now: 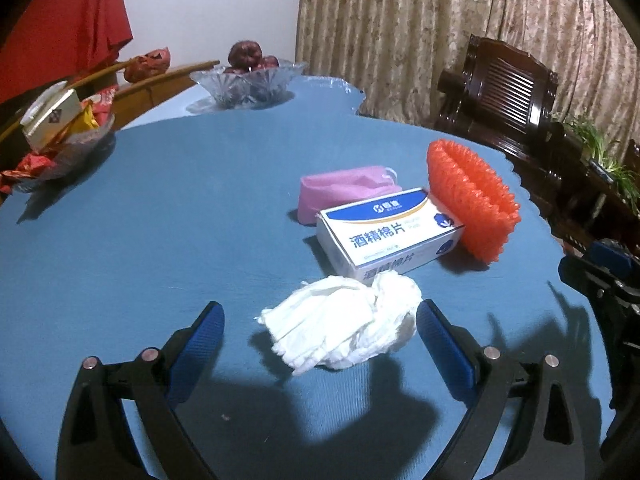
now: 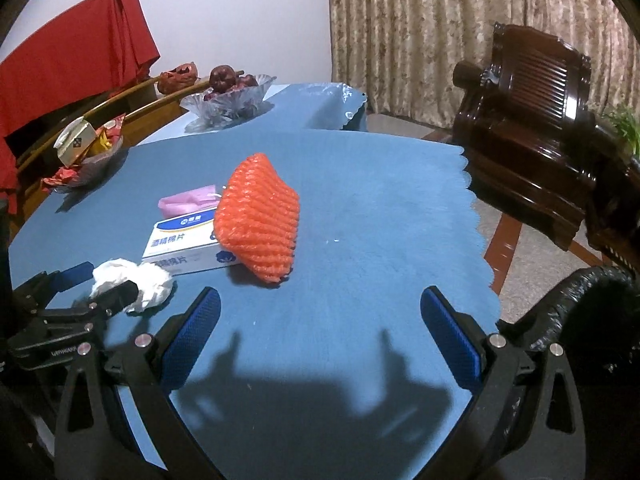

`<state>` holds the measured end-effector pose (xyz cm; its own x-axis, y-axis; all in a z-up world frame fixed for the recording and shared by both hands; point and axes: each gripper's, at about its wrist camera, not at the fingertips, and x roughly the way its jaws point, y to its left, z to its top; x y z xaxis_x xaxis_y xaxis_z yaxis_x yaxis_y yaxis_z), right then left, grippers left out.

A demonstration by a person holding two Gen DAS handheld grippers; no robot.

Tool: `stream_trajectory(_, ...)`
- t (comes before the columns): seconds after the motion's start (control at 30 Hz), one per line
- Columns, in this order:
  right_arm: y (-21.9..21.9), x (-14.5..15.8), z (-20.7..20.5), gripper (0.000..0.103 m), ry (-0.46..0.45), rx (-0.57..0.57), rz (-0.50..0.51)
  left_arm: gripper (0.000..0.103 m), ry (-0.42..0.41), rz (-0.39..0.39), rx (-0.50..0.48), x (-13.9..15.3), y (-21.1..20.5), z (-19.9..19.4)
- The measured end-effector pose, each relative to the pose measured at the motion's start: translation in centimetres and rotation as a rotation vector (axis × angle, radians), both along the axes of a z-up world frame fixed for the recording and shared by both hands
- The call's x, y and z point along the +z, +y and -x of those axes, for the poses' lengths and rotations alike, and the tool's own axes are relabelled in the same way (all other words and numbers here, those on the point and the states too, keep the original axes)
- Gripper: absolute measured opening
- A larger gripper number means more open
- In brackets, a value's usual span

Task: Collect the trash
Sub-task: 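Grasp the white tissue with the left tool while the right tool grasps the orange sponge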

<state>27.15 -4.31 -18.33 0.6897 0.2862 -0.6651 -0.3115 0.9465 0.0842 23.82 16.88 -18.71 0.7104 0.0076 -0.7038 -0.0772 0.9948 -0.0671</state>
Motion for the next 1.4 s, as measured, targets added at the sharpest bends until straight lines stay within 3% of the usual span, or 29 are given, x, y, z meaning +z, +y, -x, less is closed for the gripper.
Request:
stream_trajectory(0.17,0.5,-0.4,-1.0,0.097,0.003,0.004,0.006,0.091,0.07,0.038,-0.017,-1.0,0.2,-1.4)
stream_trajectory(0.3,0.9,-0.6,-1.4,0.097,0.007,0.014,0.009,0.068,0.08,0.073,-0.067,-1.3,-0.1,-1.6)
stream_trajectory(0.37,1.1,-0.6,-1.5,0.097,0.007,0.02,0.008,0.041,0.071,0.077,-0.101,-1.1,-0.5,-1.5)
stream_trajectory(0.4,1.3,-0.7,-1.6,0.097,0.008,0.024,0.007,0.034,0.069,0.076,-0.115,-1.0,-0.8,-1.4)
stream_trajectory(0.5,1.9,-0.7,-1.7,0.097,0.008,0.037,0.005,0.024,0.063,0.089,-0.139,-0.9,-1.1,-1.1)
stream_trajectory(0.63,2.8,-0.7,-2.0,0.097,0.006,0.054,0.005,0.023,0.035,0.13,-0.117,0.1,0.0,0.1)
stream_trajectory(0.83,4.7,-0.9,-2.6,0.096,0.004,0.083,0.017,0.023,-0.028,0.124,-0.062,2.3,1.6,1.4)
stream_trajectory(1.03,6.7,-1.6,-4.1,0.066,0.039,0.091,0.037,0.023,-0.036,0.09,-0.035,2.5,2.5,0.8)
stream_trajectory(1.17,7.4,-1.8,-4.7,0.03,0.066,0.115,0.039,0.023,-0.036,0.092,-0.032,2.5,2.6,0.8)
stream_trajectory(1.4,6.4,-0.2,-3.7,0.024,0.045,0.123,0.008,0.023,-0.043,0.086,-0.036,3.0,2.2,0.9)
